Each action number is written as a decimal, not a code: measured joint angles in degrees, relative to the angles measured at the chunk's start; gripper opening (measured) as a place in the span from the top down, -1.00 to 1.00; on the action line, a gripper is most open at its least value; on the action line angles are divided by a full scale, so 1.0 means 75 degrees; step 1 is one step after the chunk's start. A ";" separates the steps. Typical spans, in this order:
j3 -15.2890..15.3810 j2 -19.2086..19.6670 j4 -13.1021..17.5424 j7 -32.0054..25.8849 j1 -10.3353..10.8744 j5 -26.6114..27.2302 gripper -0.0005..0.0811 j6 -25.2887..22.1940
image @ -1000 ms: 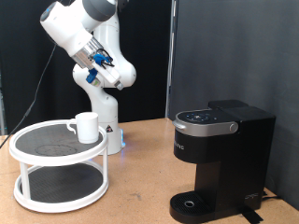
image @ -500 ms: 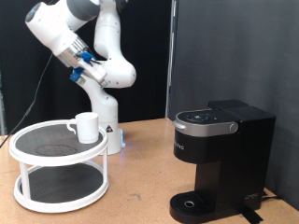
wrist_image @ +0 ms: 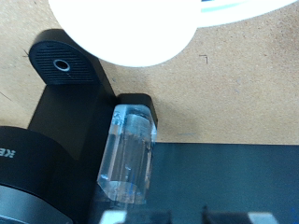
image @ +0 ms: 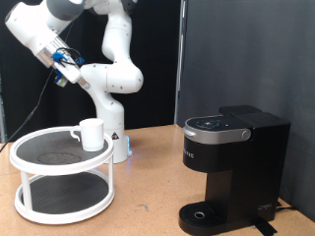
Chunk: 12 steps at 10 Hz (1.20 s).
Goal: Make a cup of coffee with the keurig machine
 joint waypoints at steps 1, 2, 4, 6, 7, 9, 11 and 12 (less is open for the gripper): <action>-0.0038 -0.0001 0.0008 -0.0001 -0.0077 -0.0001 0.99 0.0085; -0.0049 -0.0001 0.0008 -0.0006 -0.0126 -0.0001 0.99 0.0208; -0.0055 -0.0001 -0.0020 -0.0042 -0.0176 -0.0005 0.99 0.0529; -0.0039 0.0002 -0.0224 -0.0044 -0.0195 -0.0104 0.99 0.1112; -0.0039 0.0015 -0.0348 -0.0049 -0.0195 -0.0126 0.96 0.1322; -0.0044 0.0175 -0.0517 -0.0171 -0.0195 -0.0220 0.49 0.1437; -0.0060 0.0380 -0.0617 -0.0305 -0.0195 -0.0221 0.06 0.1589; -0.0062 0.0479 -0.0666 -0.0320 -0.0195 -0.0221 -0.35 0.1727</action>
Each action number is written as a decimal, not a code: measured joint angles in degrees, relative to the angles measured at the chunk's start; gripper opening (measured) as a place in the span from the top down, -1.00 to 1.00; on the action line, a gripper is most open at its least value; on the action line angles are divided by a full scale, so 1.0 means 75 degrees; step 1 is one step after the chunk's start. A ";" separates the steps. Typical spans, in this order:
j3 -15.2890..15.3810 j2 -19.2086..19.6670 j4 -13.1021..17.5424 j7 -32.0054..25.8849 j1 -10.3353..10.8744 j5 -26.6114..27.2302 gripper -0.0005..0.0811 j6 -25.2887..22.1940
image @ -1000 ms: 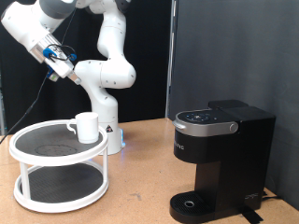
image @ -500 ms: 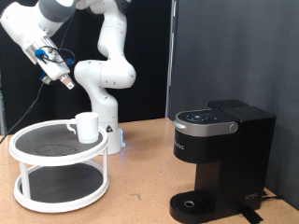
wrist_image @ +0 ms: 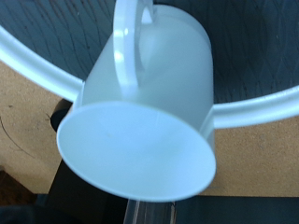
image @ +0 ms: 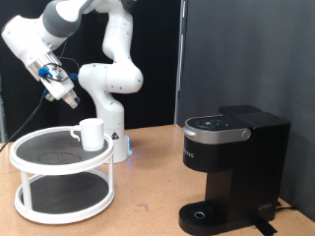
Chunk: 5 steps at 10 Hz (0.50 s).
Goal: Make a cup of coffee with the keurig machine
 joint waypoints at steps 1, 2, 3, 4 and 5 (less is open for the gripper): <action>0.0000 0.0123 -0.0045 -0.0007 0.0000 -0.0003 -0.35 0.0145; 0.0001 0.0257 -0.0073 -0.0013 0.0000 -0.0003 -0.71 0.0311; 0.0001 0.0403 -0.0105 -0.0072 0.0001 -0.0003 -0.79 0.0468; 0.0002 0.0562 -0.0134 -0.0171 0.0011 0.0000 -0.79 0.0621; 0.0002 0.0718 -0.0142 -0.0259 0.0035 0.0020 -0.81 0.0705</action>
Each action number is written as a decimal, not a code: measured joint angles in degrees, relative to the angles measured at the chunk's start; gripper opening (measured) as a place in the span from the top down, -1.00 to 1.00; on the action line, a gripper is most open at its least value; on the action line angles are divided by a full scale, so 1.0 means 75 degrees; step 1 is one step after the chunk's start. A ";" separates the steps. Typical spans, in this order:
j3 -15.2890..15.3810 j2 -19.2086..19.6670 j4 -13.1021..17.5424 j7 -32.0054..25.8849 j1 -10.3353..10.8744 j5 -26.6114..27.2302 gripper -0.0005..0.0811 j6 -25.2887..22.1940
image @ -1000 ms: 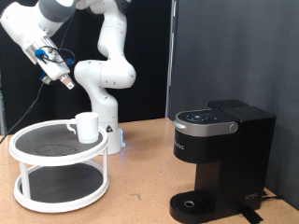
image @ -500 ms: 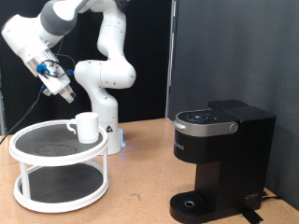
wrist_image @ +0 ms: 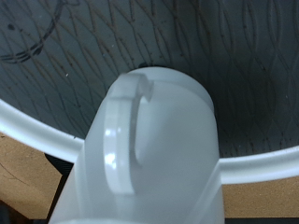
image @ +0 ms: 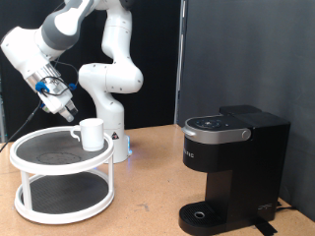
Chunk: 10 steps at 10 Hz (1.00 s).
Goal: Make a cup of coffee with the keurig machine
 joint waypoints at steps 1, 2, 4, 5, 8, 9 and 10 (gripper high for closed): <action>0.0001 0.0137 -0.0002 -0.0087 0.0022 0.0033 -0.81 0.0062; 0.0001 0.0249 -0.0005 -0.0206 0.0039 0.0075 -0.81 0.0105; 0.0007 0.0419 -0.0040 -0.0446 0.0076 0.0197 -0.81 0.0218; 0.0012 0.0477 -0.0062 -0.0497 0.0089 0.0241 -0.81 0.0265; 0.0034 0.0592 -0.0154 -0.0519 0.0154 0.0279 -0.81 0.0463; 0.0035 0.0593 -0.0194 -0.0519 0.0175 0.0280 -0.81 0.0519; 0.0035 0.0594 -0.0225 -0.0519 0.0188 0.0282 -0.81 0.0570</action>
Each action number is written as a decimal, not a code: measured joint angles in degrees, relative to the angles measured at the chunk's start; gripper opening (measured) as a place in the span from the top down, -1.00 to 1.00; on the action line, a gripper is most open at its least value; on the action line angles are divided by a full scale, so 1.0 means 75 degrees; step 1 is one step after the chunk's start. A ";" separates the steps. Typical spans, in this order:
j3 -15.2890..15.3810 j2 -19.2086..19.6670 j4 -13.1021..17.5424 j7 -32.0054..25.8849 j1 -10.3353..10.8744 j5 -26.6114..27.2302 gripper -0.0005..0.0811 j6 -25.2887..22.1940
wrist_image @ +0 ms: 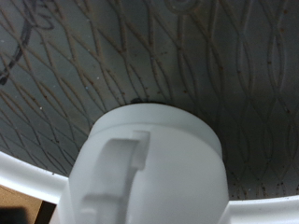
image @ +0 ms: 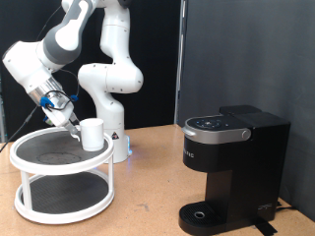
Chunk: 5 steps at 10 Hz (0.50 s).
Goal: Make a cup of coffee with the keurig machine
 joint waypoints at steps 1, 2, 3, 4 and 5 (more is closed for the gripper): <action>0.0000 0.0000 -0.0025 0.0000 0.0014 0.0005 -0.55 0.0047; 0.0000 0.0001 -0.0047 0.0000 0.0019 0.0007 -0.55 0.0093; 0.0000 0.0001 -0.0068 -0.0001 0.0022 0.0007 -0.04 0.0142; 0.0000 0.0001 -0.0084 -0.0003 0.0026 0.0007 0.33 0.0183; 0.0000 0.0001 -0.0096 -0.0004 0.0028 0.0007 0.33 0.0215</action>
